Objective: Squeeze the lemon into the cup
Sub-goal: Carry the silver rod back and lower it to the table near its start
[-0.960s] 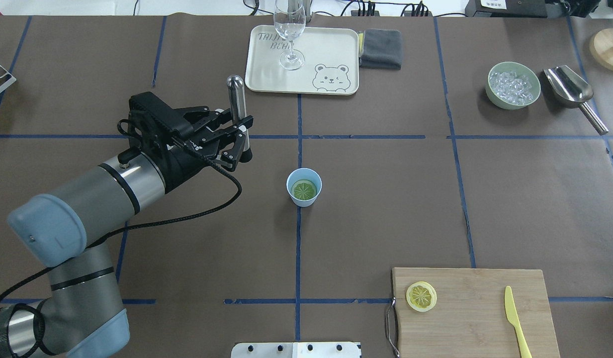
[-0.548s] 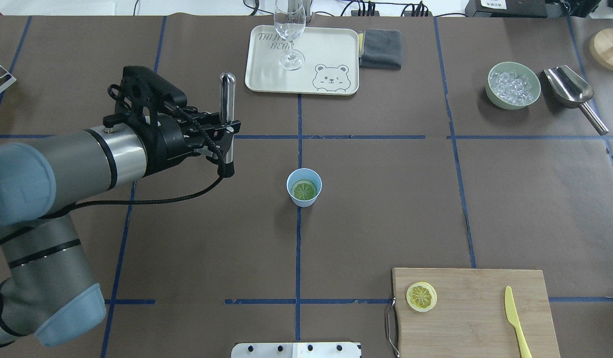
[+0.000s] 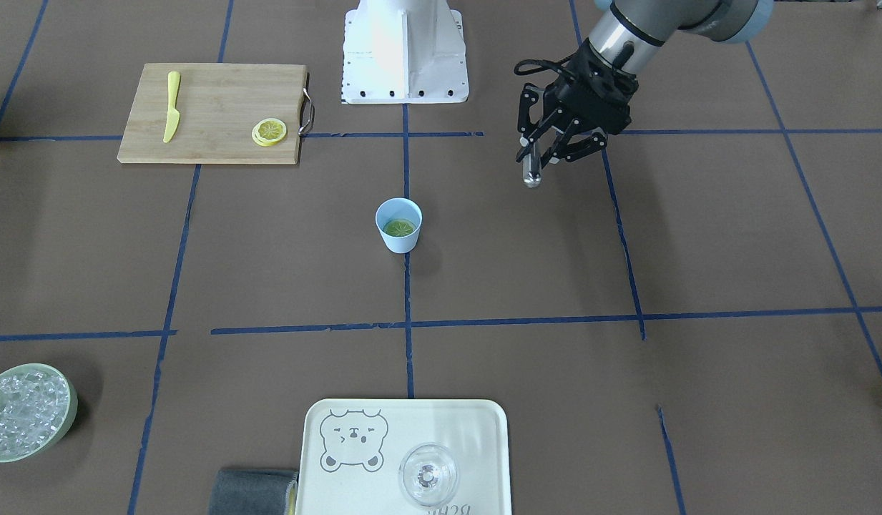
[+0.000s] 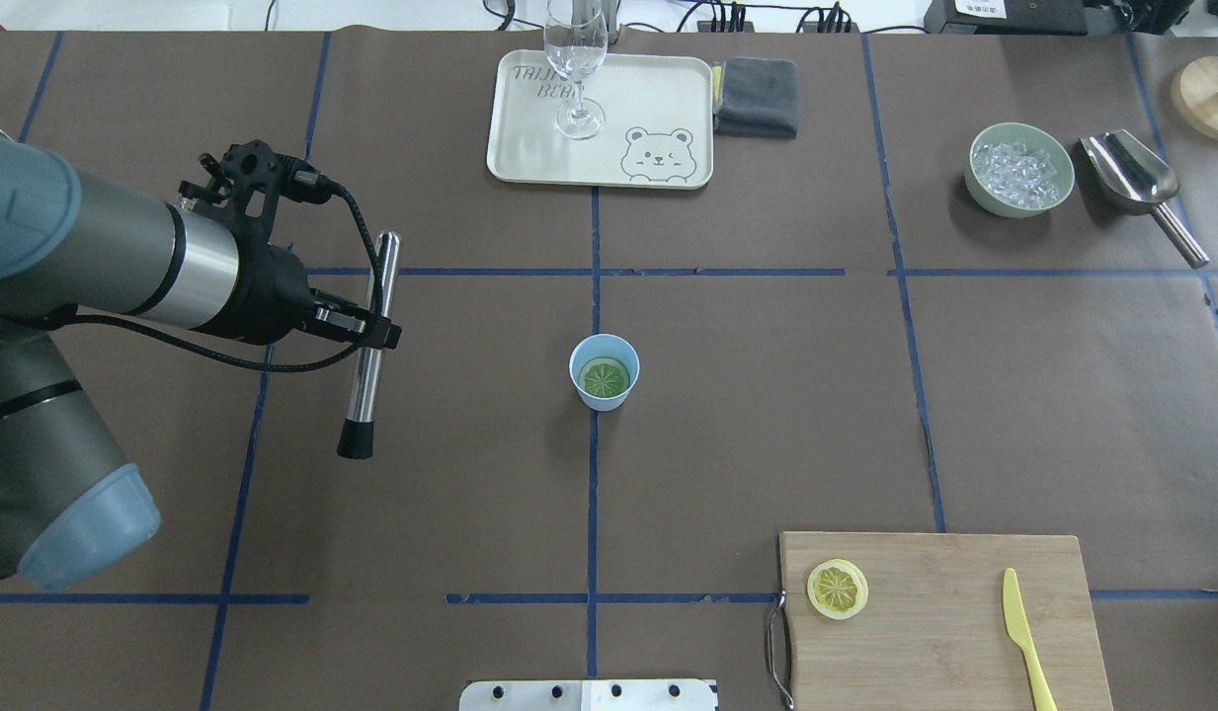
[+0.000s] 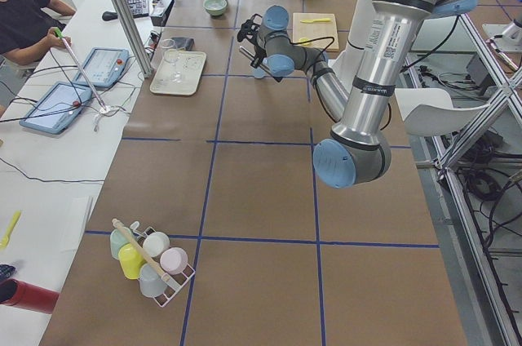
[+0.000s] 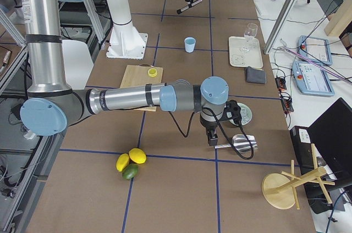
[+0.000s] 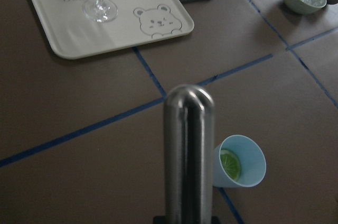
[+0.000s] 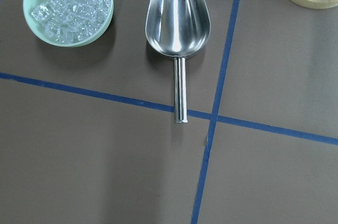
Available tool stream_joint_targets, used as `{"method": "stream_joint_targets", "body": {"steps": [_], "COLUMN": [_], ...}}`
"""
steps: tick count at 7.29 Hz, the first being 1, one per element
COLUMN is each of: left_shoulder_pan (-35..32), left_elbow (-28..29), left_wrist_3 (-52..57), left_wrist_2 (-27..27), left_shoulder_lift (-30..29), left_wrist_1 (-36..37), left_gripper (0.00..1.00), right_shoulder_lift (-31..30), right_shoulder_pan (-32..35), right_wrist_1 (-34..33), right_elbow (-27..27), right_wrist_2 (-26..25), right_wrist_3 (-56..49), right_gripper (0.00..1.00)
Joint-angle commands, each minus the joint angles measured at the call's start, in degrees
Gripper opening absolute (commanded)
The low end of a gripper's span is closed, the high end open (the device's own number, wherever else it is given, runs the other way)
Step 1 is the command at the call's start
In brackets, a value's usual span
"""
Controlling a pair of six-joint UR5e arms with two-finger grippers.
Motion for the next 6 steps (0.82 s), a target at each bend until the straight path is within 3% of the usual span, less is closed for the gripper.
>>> {"method": "stream_joint_targets", "body": {"steps": [1, 4, 6], "left_shoulder_pan": [-3.1, -3.4, -3.5], "left_elbow": [0.4, 2.2, 3.8], "left_wrist_3": [-1.1, 1.8, 14.5], "left_wrist_2": [-3.2, -3.2, -3.1], "left_shoulder_lift": [-0.9, -0.1, 4.9], "left_wrist_1": [14.4, 22.9, 24.5], "left_gripper": [0.00, 0.00, 0.00], "right_shoulder_lift": [-0.1, 0.1, 0.2], "right_shoulder_pan": [0.0, 0.0, 0.0], "right_wrist_1": [0.0, 0.1, 0.1], "right_elbow": [0.0, 0.0, 0.1], "right_wrist_2": [0.0, -0.1, -0.1], "right_wrist_3": [0.0, 0.0, 0.0], "right_gripper": [1.00, 1.00, 1.00]}}
